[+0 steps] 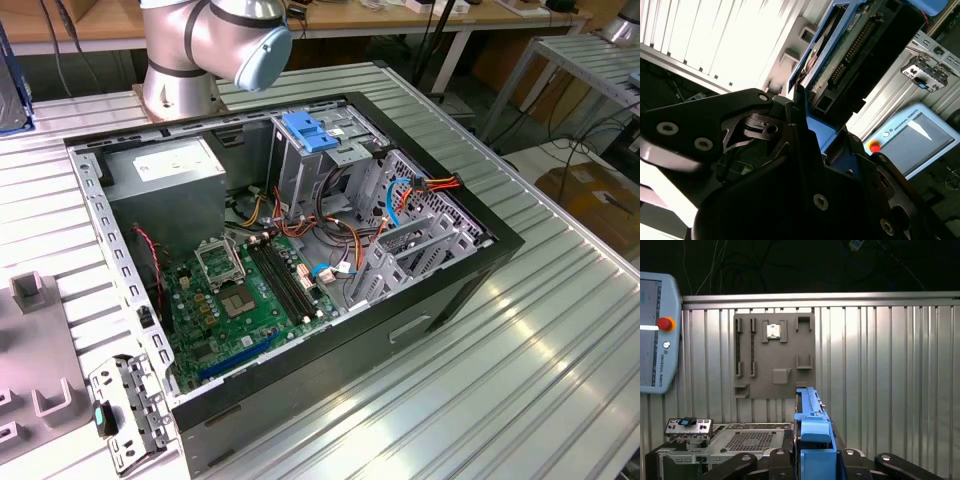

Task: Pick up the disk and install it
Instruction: 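Pick up the disk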

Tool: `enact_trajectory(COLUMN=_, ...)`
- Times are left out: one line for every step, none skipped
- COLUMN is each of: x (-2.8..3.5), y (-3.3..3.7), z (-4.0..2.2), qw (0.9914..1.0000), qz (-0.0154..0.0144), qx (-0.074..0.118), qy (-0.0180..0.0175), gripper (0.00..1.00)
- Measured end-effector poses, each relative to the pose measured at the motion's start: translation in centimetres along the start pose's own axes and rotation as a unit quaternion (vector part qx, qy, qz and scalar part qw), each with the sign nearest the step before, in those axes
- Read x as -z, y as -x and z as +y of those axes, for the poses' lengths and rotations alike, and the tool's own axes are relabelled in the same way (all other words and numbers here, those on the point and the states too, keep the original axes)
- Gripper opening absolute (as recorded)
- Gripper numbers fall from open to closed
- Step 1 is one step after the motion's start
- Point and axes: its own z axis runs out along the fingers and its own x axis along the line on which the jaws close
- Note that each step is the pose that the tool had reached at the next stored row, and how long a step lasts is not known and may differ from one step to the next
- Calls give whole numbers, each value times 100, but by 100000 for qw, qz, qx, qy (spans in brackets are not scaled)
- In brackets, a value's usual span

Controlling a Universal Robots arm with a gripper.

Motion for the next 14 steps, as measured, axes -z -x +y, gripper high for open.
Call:
enact_trajectory(x=0, y=0, z=-15, qw=100000, qz=-1, qx=0, qy=1, gripper=36)
enact_trajectory(x=-1, y=1, z=-33, qw=100000, qz=0, qx=-3, qy=-1, gripper=36)
enact_trajectory(x=-1, y=1, z=-60, qw=100000, qz=0, qx=0, qy=1, gripper=36)
enact_trajectory(x=-1, y=2, z=-92, qw=100000, qz=0, qx=1, qy=1, gripper=36)
enact_trajectory(x=-2, y=2, z=-118, qw=100000, qz=1, qx=1, qy=1, gripper=36)
enact_trajectory(x=-3, y=3, z=-144, qw=100000, qz=0, qx=-1, qy=0, gripper=36)
enact_trajectory(x=-3, y=3, z=-157, qw=100000, qz=1, qx=0, qy=-1, gripper=36)
enact_trajectory(x=-3, y=3, z=-170, qw=100000, qz=0, qx=-2, qy=0, gripper=36)
enact_trajectory(x=-3, y=4, z=-192, qw=100000, qz=0, qx=-2, qy=0, gripper=36)
enact_trajectory(x=-4, y=4, z=-215, qw=100000, qz=0, qx=-3, qy=-1, gripper=36)
enact_trajectory(x=-4, y=5, z=-229, qw=100000, qz=2, qx=0, qy=5, gripper=36)
enact_trajectory(x=-4, y=5, z=-242, qw=100000, qz=0, qx=-1, qy=0, gripper=36)
enact_trajectory(x=-5, y=5, z=-271, qw=100000, qz=0, qx=0, qy=-1, gripper=36)
enact_trajectory(x=-5, y=5, z=-284, qw=100000, qz=0, qx=0, qy=0, gripper=36)
